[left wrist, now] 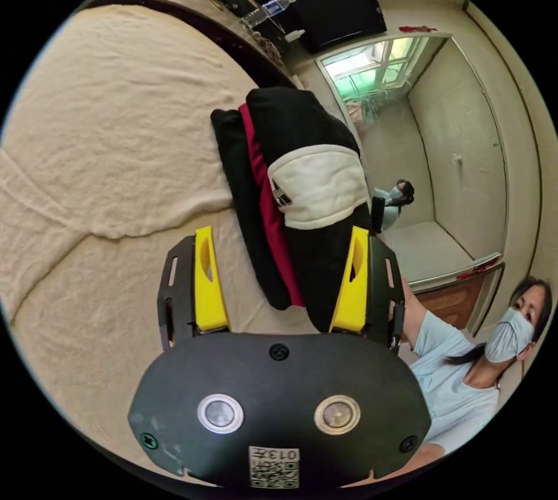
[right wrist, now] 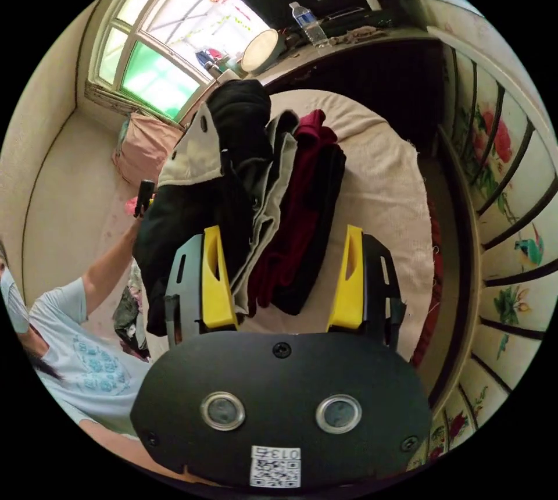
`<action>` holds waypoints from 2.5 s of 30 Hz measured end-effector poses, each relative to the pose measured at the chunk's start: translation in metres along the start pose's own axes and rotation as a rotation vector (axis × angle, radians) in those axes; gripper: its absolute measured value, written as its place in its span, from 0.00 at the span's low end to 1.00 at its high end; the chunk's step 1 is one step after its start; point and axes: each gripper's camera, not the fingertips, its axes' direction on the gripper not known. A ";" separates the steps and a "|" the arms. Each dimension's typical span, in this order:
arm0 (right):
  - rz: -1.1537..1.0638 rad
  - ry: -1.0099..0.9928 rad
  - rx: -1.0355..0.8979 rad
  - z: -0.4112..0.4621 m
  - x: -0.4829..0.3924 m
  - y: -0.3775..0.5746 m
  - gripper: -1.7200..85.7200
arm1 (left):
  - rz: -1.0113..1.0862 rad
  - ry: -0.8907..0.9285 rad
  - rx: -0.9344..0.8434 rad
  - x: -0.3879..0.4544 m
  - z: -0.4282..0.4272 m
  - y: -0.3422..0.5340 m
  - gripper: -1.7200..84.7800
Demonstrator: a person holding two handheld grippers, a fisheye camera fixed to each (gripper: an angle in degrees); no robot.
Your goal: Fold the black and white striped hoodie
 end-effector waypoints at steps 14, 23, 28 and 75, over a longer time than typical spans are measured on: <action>-0.013 -0.086 -0.018 -0.011 0.025 -0.027 0.17 | -0.060 0.191 -0.005 -0.004 0.023 -0.002 0.24; -0.096 -0.032 0.120 -0.047 0.005 -0.022 0.12 | 0.040 0.226 0.044 0.050 0.009 0.006 0.22; -0.147 -0.015 0.144 -0.070 -0.006 -0.038 0.11 | 0.111 0.244 0.072 0.069 -0.001 -0.002 0.22; 0.067 -0.059 0.059 0.093 0.074 -0.015 0.20 | 0.009 0.058 0.174 -0.129 0.095 0.028 0.24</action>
